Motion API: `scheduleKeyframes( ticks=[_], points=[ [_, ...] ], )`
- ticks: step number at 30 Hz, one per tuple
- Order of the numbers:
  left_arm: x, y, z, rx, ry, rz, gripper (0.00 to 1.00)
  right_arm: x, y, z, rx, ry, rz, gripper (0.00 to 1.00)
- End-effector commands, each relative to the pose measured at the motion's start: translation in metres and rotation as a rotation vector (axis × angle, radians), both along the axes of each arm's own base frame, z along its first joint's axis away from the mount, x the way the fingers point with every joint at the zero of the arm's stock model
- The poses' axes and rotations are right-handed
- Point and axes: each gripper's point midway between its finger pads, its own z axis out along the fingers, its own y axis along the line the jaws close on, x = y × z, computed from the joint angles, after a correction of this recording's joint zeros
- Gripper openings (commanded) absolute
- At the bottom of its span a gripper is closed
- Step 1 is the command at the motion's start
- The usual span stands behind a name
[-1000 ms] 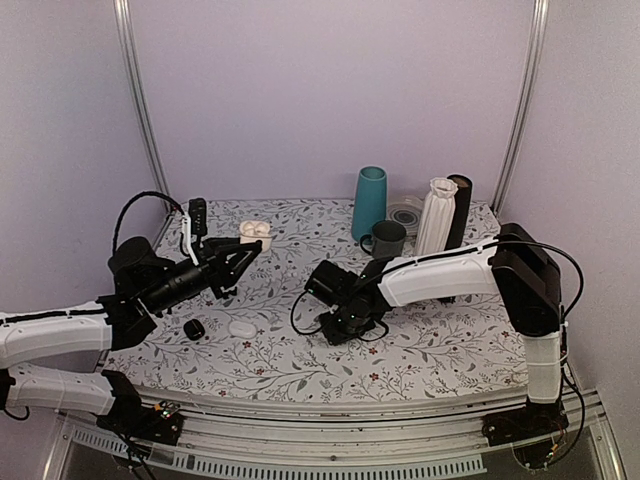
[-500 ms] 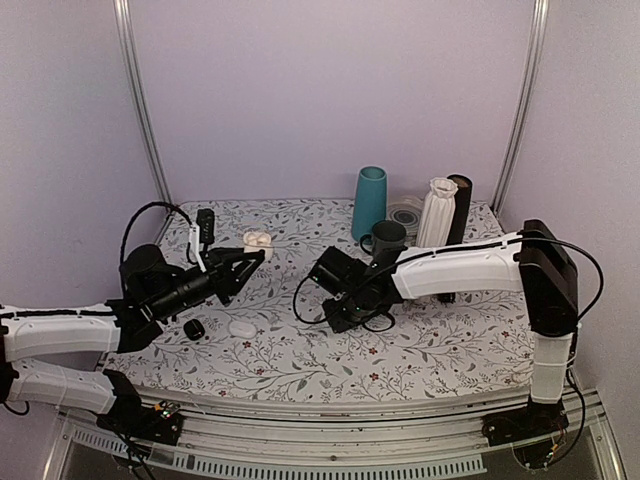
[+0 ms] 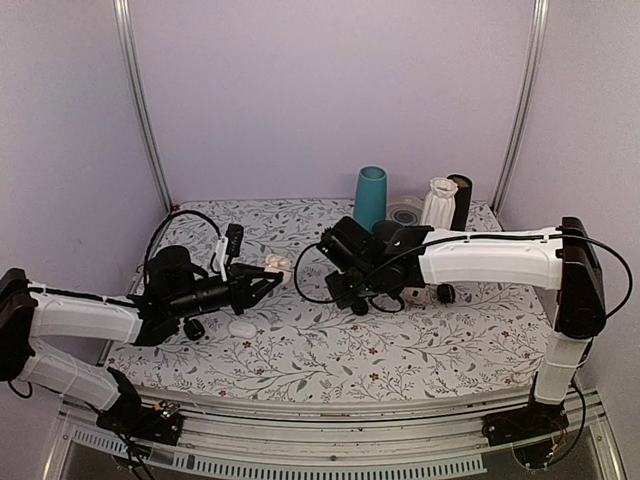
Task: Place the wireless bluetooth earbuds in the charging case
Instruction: Place the right earbud in the right side groove of the charging case.
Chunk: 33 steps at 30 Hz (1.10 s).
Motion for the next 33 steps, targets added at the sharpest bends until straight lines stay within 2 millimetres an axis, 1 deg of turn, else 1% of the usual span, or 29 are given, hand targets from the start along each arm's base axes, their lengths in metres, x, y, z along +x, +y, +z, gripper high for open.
scheduleKeyframes(
  ticks=[1,4,7,11,20,26,33],
  points=[
    [0.002,-0.015,0.010,-0.035,0.006,-0.086,0.00,0.008,0.005,0.042,0.040,-0.097,0.021,0.12],
    [0.000,-0.024,0.002,-0.029,0.041,-0.139,0.00,0.010,0.006,0.051,0.047,-0.114,0.027,0.12],
    [-0.003,-0.030,-0.003,-0.032,0.061,-0.183,0.00,0.011,0.007,0.062,0.063,-0.140,0.030,0.12],
    [-0.004,-0.038,-0.005,-0.033,0.078,-0.230,0.00,0.008,0.011,0.080,0.085,-0.181,0.058,0.12],
    [-0.007,-0.048,-0.006,-0.045,0.118,-0.303,0.00,-0.004,0.027,0.103,0.120,-0.248,0.139,0.12],
    [-0.006,-0.049,-0.003,-0.061,0.121,-0.309,0.00,-0.011,0.038,0.109,0.120,-0.273,0.179,0.12],
    [-0.005,-0.049,0.005,-0.072,0.109,-0.312,0.00,-0.016,0.047,0.105,0.104,-0.279,0.202,0.12]
  ],
)
